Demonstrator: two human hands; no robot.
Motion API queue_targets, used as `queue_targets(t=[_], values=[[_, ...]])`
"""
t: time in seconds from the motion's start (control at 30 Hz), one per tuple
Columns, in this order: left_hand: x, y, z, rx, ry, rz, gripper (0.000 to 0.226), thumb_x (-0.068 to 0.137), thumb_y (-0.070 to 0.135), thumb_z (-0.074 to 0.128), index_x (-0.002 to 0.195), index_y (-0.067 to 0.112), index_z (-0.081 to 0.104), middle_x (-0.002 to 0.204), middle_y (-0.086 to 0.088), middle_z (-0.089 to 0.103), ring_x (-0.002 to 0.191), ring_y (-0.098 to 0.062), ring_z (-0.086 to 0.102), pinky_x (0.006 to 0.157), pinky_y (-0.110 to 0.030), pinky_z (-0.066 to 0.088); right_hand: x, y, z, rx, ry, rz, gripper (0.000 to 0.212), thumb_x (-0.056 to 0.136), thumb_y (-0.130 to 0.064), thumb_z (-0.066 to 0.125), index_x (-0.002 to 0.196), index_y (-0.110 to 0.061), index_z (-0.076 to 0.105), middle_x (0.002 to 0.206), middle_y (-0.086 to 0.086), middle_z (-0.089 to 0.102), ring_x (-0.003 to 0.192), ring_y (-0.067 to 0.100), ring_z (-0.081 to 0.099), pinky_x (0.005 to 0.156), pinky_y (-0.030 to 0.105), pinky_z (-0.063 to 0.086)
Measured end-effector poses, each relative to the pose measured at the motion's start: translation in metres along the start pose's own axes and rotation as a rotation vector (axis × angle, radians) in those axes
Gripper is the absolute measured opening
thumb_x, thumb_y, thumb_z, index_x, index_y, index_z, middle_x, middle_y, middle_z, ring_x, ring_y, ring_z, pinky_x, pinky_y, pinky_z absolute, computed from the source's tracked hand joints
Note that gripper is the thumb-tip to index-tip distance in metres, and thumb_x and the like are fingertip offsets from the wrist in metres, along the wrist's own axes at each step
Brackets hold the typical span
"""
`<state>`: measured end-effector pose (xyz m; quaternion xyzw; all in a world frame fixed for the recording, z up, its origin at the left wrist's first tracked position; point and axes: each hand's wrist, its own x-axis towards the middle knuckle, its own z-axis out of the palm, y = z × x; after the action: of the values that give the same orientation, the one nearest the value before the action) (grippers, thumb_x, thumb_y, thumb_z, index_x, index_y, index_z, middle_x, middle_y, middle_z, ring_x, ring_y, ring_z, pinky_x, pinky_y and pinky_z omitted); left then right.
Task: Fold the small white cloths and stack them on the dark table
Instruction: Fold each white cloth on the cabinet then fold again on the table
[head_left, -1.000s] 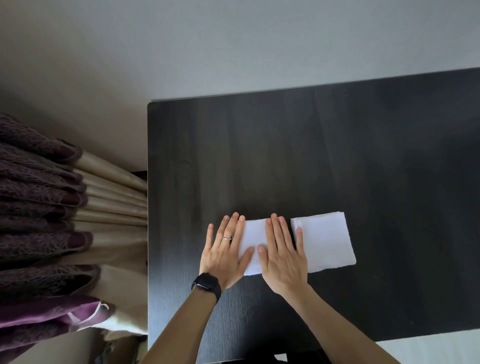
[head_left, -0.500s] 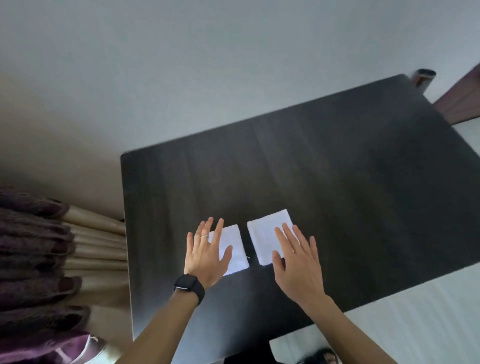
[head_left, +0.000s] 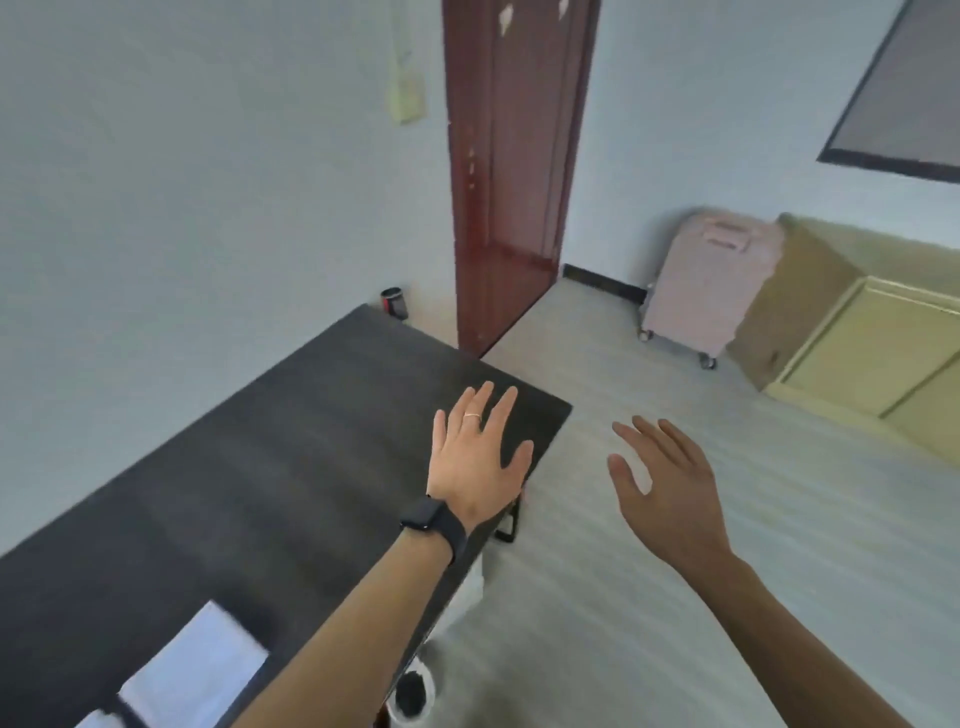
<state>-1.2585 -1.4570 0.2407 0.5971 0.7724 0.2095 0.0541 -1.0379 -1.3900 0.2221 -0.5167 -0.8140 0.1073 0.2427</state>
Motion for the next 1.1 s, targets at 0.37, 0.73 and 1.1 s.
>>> queue_targets(t=[0.37, 0.73, 1.1], values=[[0.187, 0.316, 0.010, -0.122, 0.117, 0.481, 0.066, 0.094, 0.055, 0.043, 0.154, 0.030, 0.029, 0.161, -0.001, 0.025, 0.149, -0.021, 0.017, 0.121, -0.049, 0.015, 0.086, 0.212, -0.240, -0.066, 0.526, 0.189, 0.044, 0.093, -0.048, 0.045, 0.127, -0.028, 0.065, 0.136, -0.003, 0.060, 0.137, 0.025, 0.040, 0.110, 0.048, 0.038], [0.361, 0.538, 0.090, -0.228, 0.074, 0.739, 0.067, 0.093, 0.064, 0.031, 0.155, 0.040, 0.019, 0.163, 0.006, 0.018, 0.150, -0.016, 0.013, 0.122, -0.048, 0.012, 0.175, 0.401, -0.355, -0.249, 0.700, 0.315, 0.047, 0.093, -0.052, 0.041, 0.127, -0.029, 0.064, 0.132, -0.008, 0.063, 0.134, 0.022, 0.044, 0.106, 0.046, 0.042], [0.502, 0.776, 0.213, -0.249, -0.034, 0.918, 0.065, 0.099, 0.057, 0.038, 0.155, 0.042, 0.011, 0.165, 0.010, 0.009, 0.151, -0.012, 0.004, 0.122, -0.040, 0.000, 0.247, 0.622, -0.449, -0.387, 0.789, 0.501, 0.048, 0.091, -0.055, 0.040, 0.123, -0.030, 0.066, 0.124, -0.010, 0.067, 0.129, 0.025, 0.050, 0.104, 0.050, 0.043]])
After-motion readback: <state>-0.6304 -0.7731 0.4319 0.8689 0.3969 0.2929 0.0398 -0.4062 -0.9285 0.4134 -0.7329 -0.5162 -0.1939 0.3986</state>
